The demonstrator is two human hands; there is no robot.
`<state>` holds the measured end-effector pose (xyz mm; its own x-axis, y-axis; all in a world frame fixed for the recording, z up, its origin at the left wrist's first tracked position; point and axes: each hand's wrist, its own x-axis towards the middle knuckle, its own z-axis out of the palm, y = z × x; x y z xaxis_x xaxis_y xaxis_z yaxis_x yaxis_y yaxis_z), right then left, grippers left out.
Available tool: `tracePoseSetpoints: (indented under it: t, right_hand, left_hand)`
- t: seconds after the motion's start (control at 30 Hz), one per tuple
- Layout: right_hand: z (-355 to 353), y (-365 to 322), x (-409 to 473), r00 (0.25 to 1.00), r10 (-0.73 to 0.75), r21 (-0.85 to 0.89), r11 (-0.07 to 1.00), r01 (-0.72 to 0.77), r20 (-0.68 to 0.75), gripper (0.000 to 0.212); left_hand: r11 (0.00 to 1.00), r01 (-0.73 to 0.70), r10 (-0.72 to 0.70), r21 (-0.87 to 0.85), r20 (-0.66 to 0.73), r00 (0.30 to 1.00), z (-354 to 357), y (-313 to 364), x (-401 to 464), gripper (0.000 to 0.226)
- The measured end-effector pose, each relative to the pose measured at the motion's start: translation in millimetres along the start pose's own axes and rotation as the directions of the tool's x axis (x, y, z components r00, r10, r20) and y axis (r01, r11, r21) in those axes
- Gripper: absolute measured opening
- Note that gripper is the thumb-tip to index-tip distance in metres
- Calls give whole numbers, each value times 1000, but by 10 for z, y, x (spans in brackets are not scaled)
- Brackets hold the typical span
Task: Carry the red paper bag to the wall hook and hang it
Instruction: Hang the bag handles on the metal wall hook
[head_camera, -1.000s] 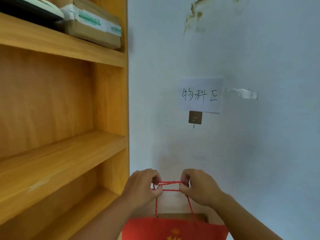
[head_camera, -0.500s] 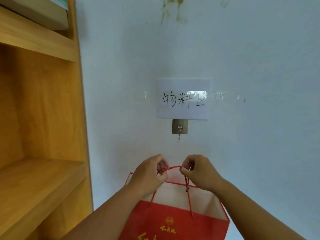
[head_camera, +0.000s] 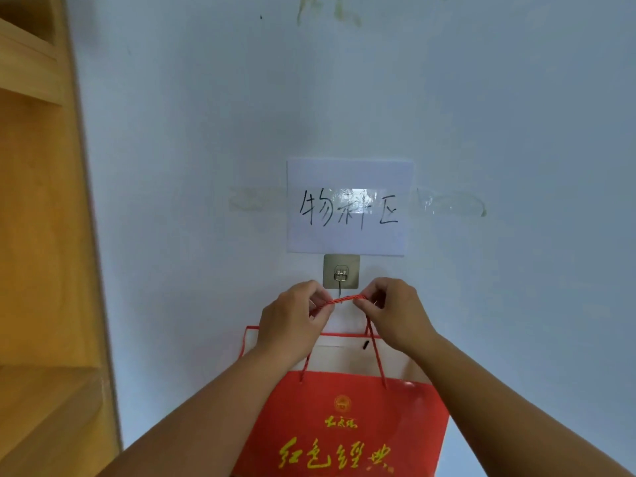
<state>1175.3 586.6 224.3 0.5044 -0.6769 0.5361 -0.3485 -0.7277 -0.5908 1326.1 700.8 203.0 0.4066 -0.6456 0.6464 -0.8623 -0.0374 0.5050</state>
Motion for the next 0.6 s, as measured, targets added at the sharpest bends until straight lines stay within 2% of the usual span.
tracePoseSetpoints:
  t: [0.2,0.37,0.5,0.6]
  right_hand:
    - [37,138,297,999,-24,-23,999,24,-33,15]
    - [145,238,367,1000,-11,-48,999,11,-7,15]
    - [206,282,311,998,6,-96,995,0,60,11]
    - [295,331,195,991,32,-89,996,-20,131,20]
  left_hand:
    - [999,-6,8,47,-35,999,118,-48,246,6]
    - [995,2,-3,104,9,1000,182,-146,261,6]
    - [994,58,-64,93,57,996,241,-223,157,9]
    - [993,111,-114,35,84,990,316,-241,50,14]
